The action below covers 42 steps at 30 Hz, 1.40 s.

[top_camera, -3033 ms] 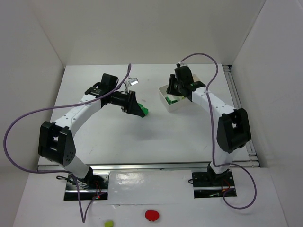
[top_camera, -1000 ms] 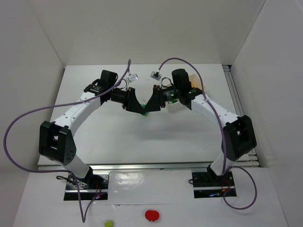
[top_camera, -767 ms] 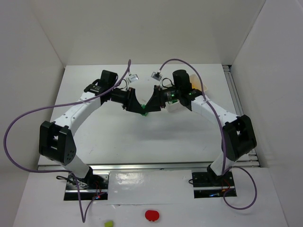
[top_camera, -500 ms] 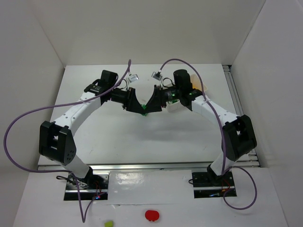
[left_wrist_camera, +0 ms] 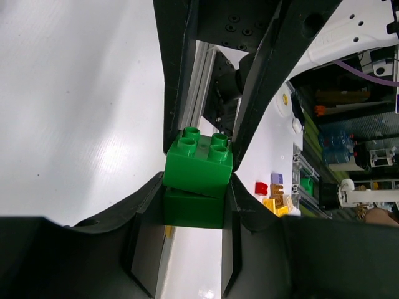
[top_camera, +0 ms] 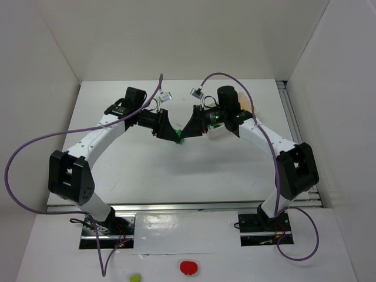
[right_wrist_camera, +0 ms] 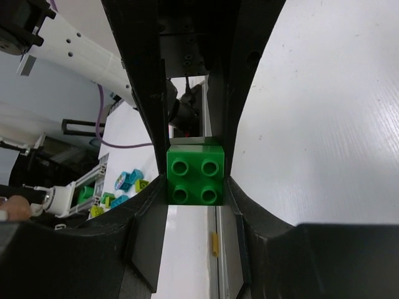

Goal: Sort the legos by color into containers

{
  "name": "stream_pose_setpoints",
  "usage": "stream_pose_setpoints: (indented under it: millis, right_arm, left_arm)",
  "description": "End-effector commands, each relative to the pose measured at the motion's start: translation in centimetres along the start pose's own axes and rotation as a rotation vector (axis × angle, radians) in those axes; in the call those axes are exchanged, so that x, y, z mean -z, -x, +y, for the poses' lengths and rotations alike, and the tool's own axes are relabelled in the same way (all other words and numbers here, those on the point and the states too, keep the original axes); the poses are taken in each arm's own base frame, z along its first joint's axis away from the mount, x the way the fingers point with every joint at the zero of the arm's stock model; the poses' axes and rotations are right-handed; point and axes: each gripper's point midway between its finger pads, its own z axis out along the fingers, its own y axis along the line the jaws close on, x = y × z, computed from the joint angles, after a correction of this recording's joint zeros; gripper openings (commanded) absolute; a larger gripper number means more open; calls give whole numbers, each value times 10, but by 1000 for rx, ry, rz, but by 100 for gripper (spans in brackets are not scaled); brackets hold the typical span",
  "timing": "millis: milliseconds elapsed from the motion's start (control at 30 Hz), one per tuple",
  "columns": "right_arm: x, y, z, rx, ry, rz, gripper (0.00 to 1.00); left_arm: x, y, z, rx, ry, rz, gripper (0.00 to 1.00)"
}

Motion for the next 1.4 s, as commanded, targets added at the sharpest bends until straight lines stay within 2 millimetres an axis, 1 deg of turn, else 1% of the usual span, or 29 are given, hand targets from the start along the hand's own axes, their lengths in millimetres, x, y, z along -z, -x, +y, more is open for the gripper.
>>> stream_pose_setpoints:
  millis: [0, 33, 100, 200, 367, 400, 433, 467, 533, 567, 600, 667, 700, 767, 800, 833, 867, 900, 933, 1000, 1033, 1067, 1100, 1133, 1200, 1233, 1267, 1300, 1367]
  right_arm:
    - [7, 14, 14, 83, 18, -31, 22]
    - [7, 17, 14, 91, 1, -42, 22]
    - [14, 21, 2, 72, -56, -67, 21]
    - [27, 30, -27, 12, -230, -131, 17]
    - [73, 56, -63, -85, -459, -318, 17]
    - [77, 53, -72, -114, -515, -329, 17]
    - [93, 60, -90, -130, -634, -381, 17]
    - [101, 62, -96, -138, -702, -408, 17]
    - [120, 61, -112, -185, -850, -437, 17]
    - [138, 59, -129, -223, -984, -471, 17]
    - [145, 52, -143, -261, -1051, -457, 17]
    - [162, 48, -157, -297, -1179, -456, 19]
    - [166, 42, -167, -310, -1219, -437, 19]
    - [173, 43, -174, -303, -1290, -434, 22]
    - [174, 39, -179, -311, -1303, -426, 22]
    - [173, 44, -185, -300, -1305, -419, 24]
    - [174, 40, -190, -314, -1322, -403, 24]
    - [168, 40, -193, -301, -1318, -384, 24]
    - [168, 32, -203, -311, -1339, -353, 25]
    - [163, 29, -211, -308, -1346, -330, 25]
    - [162, 27, -218, -315, -1349, -319, 25]
    - [157, 26, -217, -311, -1343, -314, 25]
    - [155, 22, -221, -321, -1338, -300, 26]
    - [155, 22, -221, -321, -1338, -300, 26]
    - [151, 21, -220, -308, -1333, -287, 37]
    - [150, 18, -223, -313, -1335, -279, 46]
    - [150, 18, -223, -306, -1336, -273, 62]
    - [151, 22, -222, -300, -1334, -281, 70]
    - [153, 28, -216, -287, -1338, -298, 81]
  left_arm:
    - [4, 9, -7, -61, -8, -16, 0]
    - [4, 9, -5, -70, 1, -17, 0]
    - [4, 9, -5, -70, 2, -17, 0]
    - [4, 6, -6, -59, 2, -9, 0]
    - [2, 2, 4, -35, 24, 5, 0]
    - [2, 2, 5, -35, 33, 5, 0]
    - [2, 2, 5, -35, 34, 5, 0]
    - [2, 2, 7, -35, 43, 4, 0]
    - [-2, 0, 15, -16, 77, 14, 0]
    - [-3, 3, 20, 0, 125, 11, 0]
    - [-9, 5, 23, 10, 141, 20, 0]
    - [-17, 10, 29, 14, 185, 28, 0]
    - [-23, 18, 32, 22, 245, 21, 0]
    - [-30, 25, 45, 56, 317, 10, 0]
    - [-35, 30, 47, 64, 336, 2, 0]
    - [-35, 41, 49, 68, 358, -25, 0]
    - [-39, 45, 58, 93, 376, -34, 0]
    - [-40, 51, 63, 111, 391, -52, 0]
    - [-43, 63, 64, 138, 418, -87, 0]
    - [-49, 71, 82, 197, 462, -117, 0]
    - [-48, 80, 83, 200, 474, -138, 0]
    - [-54, 84, 85, 204, 479, -146, 0]
    - [-57, 84, 93, 228, 492, -148, 0]
    - [-58, 93, 92, 234, 485, -168, 0]
    - [-64, 98, 100, 256, 483, -174, 0]
    - [-65, 107, 99, 242, 477, -186, 0]
    - [-68, 109, 99, 249, 467, -187, 0]
    - [-69, 112, 101, 247, 466, -189, 0]
    - [-74, 120, 107, 246, 461, -201, 0]
